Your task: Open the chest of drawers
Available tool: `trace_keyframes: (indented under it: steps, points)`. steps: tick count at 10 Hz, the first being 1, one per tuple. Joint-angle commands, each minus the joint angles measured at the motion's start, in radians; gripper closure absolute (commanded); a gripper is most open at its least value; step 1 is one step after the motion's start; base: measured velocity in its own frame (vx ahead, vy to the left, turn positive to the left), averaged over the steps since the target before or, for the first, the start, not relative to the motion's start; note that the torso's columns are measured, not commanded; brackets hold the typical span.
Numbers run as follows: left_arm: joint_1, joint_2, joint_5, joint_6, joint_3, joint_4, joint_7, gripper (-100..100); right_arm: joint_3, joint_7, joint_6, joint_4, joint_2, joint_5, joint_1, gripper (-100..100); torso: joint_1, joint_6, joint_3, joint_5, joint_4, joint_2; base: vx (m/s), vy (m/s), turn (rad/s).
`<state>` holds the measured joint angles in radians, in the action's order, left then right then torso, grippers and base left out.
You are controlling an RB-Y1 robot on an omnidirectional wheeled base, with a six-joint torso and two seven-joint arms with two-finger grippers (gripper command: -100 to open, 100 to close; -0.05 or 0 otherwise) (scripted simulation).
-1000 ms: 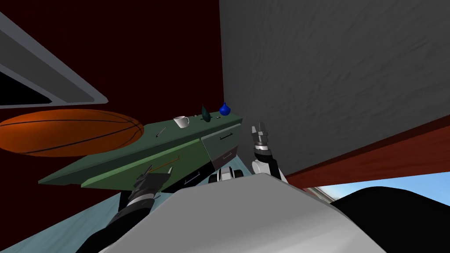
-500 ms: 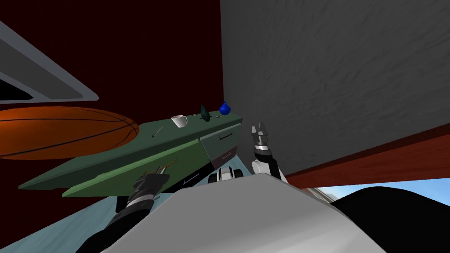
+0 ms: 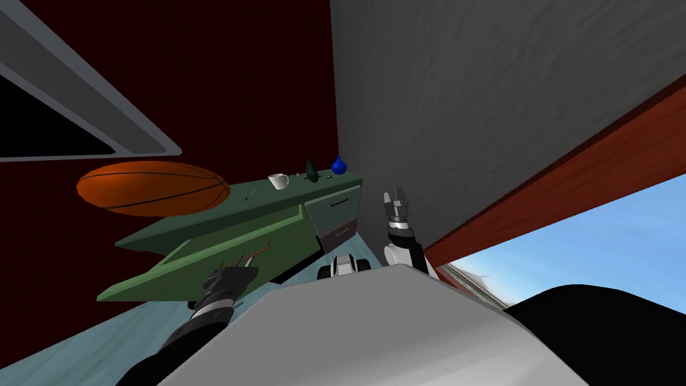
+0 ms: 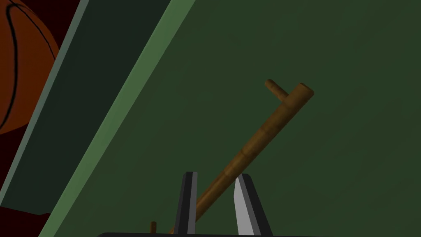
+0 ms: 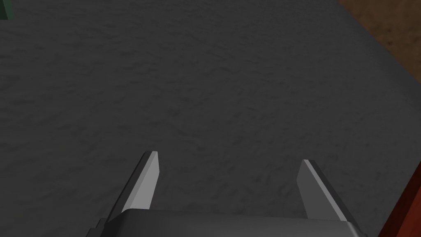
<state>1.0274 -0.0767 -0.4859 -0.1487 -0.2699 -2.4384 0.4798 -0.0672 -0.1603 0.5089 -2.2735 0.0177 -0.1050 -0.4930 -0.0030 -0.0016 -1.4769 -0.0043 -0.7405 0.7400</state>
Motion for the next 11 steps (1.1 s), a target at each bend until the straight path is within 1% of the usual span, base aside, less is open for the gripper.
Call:
trace_keyframes:
  steps: [1,2,3,4,7,9,11]
  points:
    - [0.005,-0.003,-0.002,0.017,0.001,-0.013,0.000,100,0.000,0.000,0.000,0.000,0.000,0.000,0.000,0,0.001,0.000,0.003,0.000,-0.001,0.004,-0.191,-0.069,0.022]
    - [0.007,-0.005,-0.002,0.021,0.001,-0.018,0.000,100,0.000,0.000,0.000,0.000,0.000,0.000,0.000,0,0.000,-0.001,0.004,-0.001,-0.002,0.005,-0.184,-0.069,0.020]
    - [0.006,-0.003,-0.001,0.009,0.008,-0.006,-0.001,100,0.000,0.000,0.000,0.000,0.000,0.000,0.000,0,0.001,-0.002,0.003,-0.002,-0.003,0.005,-0.080,-0.034,-0.010]
    - [0.035,-0.014,-0.019,-0.007,-0.013,-0.038,0.016,-100,0.000,0.000,0.000,0.000,0.000,0.000,0.000,0,0.003,-0.001,0.000,-0.001,-0.001,0.000,0.003,-0.015,-0.002]
    - [0.077,-0.030,-0.047,-0.025,-0.049,-0.090,0.044,-100,0.000,0.000,0.000,0.000,0.000,0.000,0.000,0,0.004,0.002,-0.002,0.004,0.004,-0.006,0.030,-0.008,0.005]
    - [0.105,-0.040,-0.065,-0.037,-0.072,-0.125,0.062,-100,0.000,0.000,0.000,0.000,0.000,0.000,0.000,0,0.003,0.002,0.000,0.003,0.002,-0.002,0.032,-0.004,-0.005]
    - [0.133,-0.051,-0.084,-0.050,-0.096,-0.160,0.081,-100,0.000,0.000,0.000,0.000,0.000,0.000,0.000,0,-0.001,0.000,0.001,-0.003,-0.002,0.004,0.029,-0.010,-0.002]
